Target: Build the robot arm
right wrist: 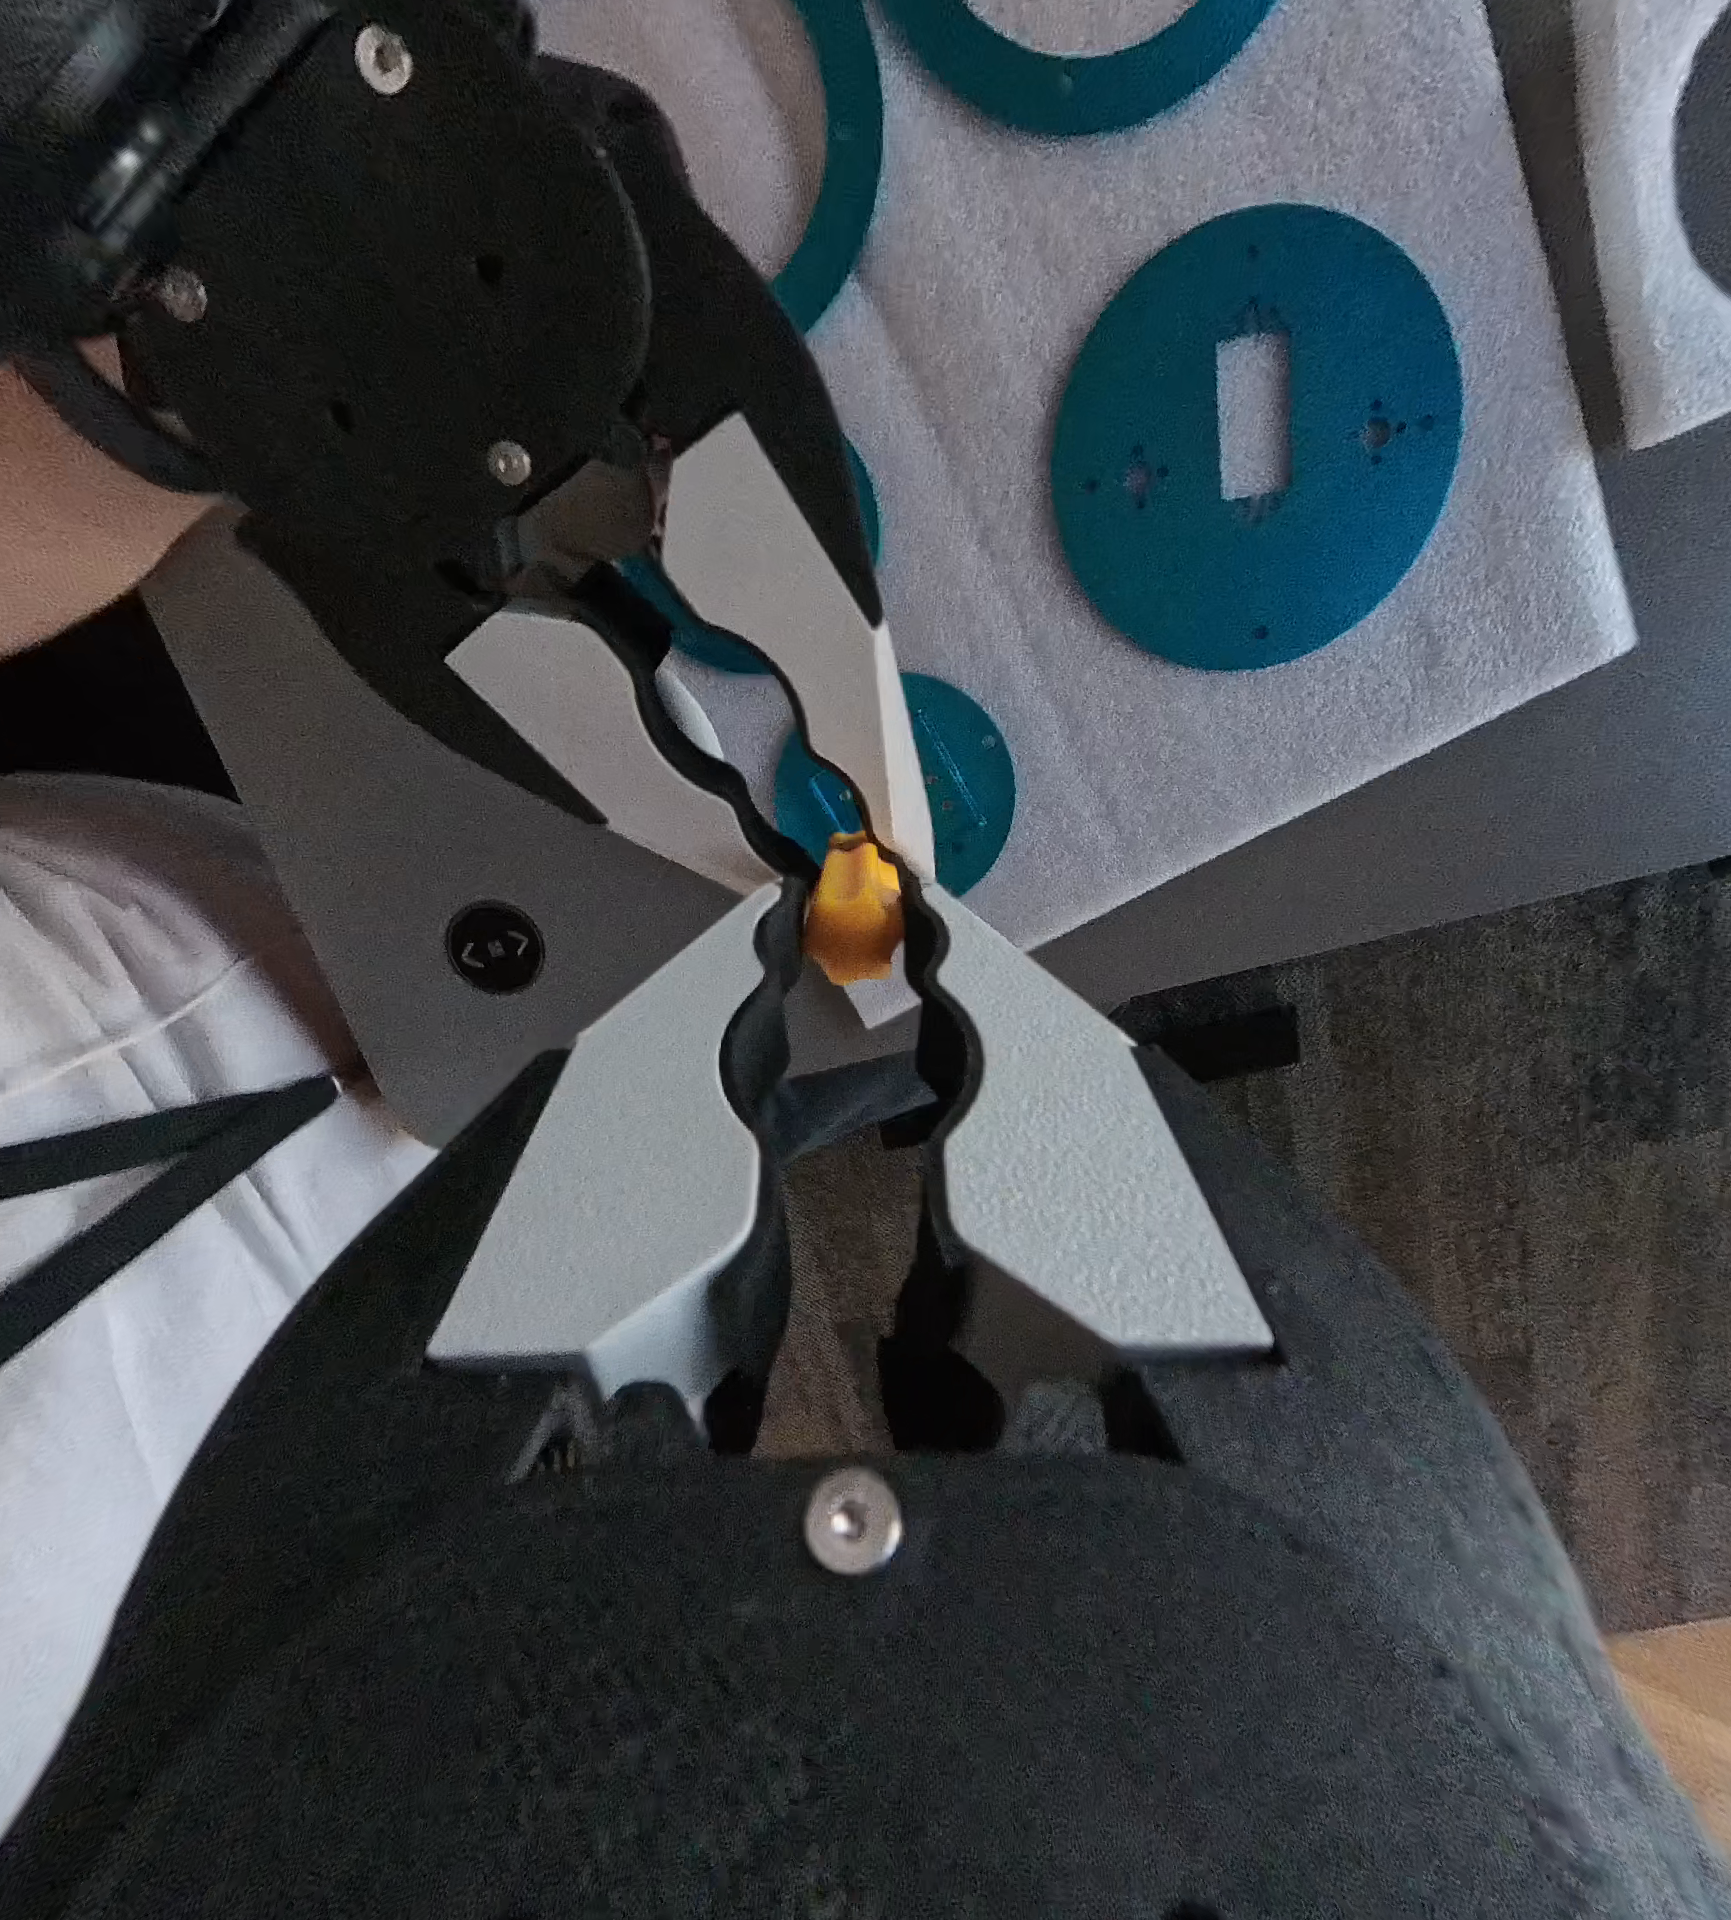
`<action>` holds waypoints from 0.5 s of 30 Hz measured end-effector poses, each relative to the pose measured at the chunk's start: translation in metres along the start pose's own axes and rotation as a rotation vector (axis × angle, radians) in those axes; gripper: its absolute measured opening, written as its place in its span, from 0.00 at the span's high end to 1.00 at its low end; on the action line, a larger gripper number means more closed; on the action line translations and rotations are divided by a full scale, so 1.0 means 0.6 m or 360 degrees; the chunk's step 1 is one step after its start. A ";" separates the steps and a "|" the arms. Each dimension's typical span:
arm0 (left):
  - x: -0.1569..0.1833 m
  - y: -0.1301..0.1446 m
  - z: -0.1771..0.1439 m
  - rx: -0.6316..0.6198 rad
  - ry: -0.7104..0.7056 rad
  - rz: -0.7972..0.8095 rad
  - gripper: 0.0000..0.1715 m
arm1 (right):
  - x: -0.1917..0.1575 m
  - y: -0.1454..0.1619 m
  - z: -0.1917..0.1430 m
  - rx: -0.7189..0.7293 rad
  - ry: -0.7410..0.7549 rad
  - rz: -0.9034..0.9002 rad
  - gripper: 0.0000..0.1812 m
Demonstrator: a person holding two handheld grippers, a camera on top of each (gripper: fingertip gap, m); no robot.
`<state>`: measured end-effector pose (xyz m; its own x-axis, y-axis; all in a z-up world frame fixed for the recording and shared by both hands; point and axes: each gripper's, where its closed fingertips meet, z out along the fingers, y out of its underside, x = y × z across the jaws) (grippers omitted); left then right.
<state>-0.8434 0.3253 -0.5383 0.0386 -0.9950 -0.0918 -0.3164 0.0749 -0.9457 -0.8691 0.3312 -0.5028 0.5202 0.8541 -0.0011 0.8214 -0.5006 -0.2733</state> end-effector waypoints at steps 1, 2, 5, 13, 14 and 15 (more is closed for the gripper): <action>0.001 0.000 0.001 0.0001 0.0003 0.0005 0.91 | -0.005 0.005 -0.001 -0.0035 -0.0009 -0.0138 0.86; 0.001 0.000 0.001 0.0001 0.0006 0.0001 0.91 | -0.009 0.008 -0.001 -0.0055 -0.0021 -0.0269 0.83; 0.002 0.000 0.001 -0.0004 0.0008 0.0013 0.91 | -0.002 0.010 -0.002 -0.0075 0.0051 -0.0473 0.90; 0.000 0.001 0.003 -0.0017 0.0005 -0.0008 0.90 | 0.002 0.012 0.001 -0.0026 0.0029 0.0122 0.90; 0.002 0.001 0.003 -0.0012 0.0009 0.0005 0.90 | -0.001 0.013 0.000 -0.0031 0.0023 0.0075 0.90; 0.004 0.001 0.002 -0.0008 0.0013 0.0011 0.90 | -0.004 0.013 0.000 -0.0038 0.0012 -0.0025 0.90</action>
<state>-0.8421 0.3233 -0.5393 0.0287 -0.9950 -0.0959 -0.3216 0.0817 -0.9433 -0.8640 0.3254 -0.5047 0.5088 0.8608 0.0101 0.8347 -0.4905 -0.2502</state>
